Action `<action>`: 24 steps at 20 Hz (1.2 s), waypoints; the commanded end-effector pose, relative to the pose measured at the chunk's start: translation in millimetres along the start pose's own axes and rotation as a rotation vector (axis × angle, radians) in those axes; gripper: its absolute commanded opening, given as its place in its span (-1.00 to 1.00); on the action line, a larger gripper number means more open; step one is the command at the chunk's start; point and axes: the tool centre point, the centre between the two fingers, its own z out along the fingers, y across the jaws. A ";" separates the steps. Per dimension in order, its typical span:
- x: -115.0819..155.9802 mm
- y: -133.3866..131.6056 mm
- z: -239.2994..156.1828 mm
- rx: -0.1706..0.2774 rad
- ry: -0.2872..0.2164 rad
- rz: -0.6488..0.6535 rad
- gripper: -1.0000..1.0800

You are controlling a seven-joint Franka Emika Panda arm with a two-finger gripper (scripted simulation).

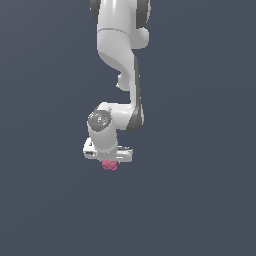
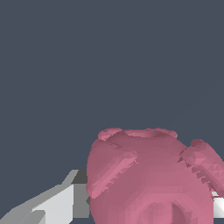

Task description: Pick up the object and move it to a goal position.

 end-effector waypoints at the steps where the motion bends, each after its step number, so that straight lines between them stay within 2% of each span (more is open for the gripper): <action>1: 0.1 0.0 0.0 0.000 0.000 0.000 -1.00; 13: -15.8 -11.3 -11.9 0.000 0.000 0.000 -1.00; 24: -68.3 -48.7 -51.8 0.000 0.000 0.000 -1.00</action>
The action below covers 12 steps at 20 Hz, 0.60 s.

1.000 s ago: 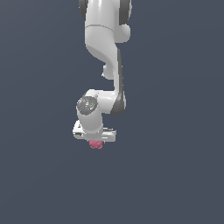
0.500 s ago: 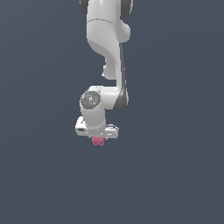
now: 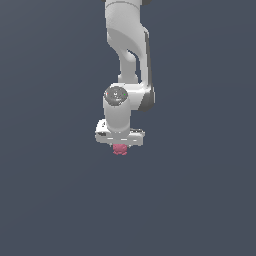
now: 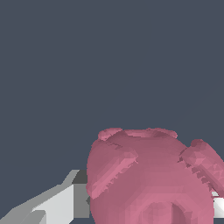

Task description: Pick up the object and move it to a goal position.

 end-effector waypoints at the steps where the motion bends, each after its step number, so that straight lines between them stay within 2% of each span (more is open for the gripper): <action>1: -14.2 -10.4 -11.1 0.000 0.001 0.000 -1.00; 12: -55.5 -41.9 -44.9 0.000 0.001 0.000 -1.00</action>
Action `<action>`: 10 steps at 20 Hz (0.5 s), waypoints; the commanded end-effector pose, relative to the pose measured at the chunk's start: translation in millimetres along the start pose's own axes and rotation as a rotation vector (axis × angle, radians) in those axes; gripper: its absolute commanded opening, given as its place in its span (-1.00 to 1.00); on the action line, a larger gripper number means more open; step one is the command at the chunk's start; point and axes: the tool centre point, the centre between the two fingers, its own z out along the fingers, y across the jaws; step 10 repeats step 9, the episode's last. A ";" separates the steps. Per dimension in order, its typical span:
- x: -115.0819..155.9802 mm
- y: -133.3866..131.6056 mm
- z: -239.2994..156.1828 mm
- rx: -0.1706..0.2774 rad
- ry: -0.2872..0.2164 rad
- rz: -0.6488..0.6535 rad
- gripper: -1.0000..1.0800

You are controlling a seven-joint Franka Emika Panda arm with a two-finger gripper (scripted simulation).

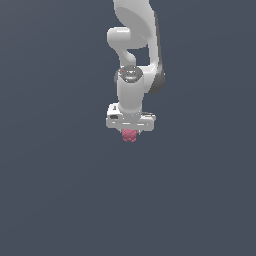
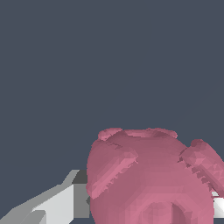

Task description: Pick up the object and move it to a goal position.

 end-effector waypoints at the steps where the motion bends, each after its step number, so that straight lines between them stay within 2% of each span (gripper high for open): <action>1: -6.0 -4.3 -4.9 0.000 0.000 0.001 -1.00; 10: -8.1 -7.2 -8.0 0.000 0.000 0.001 -1.00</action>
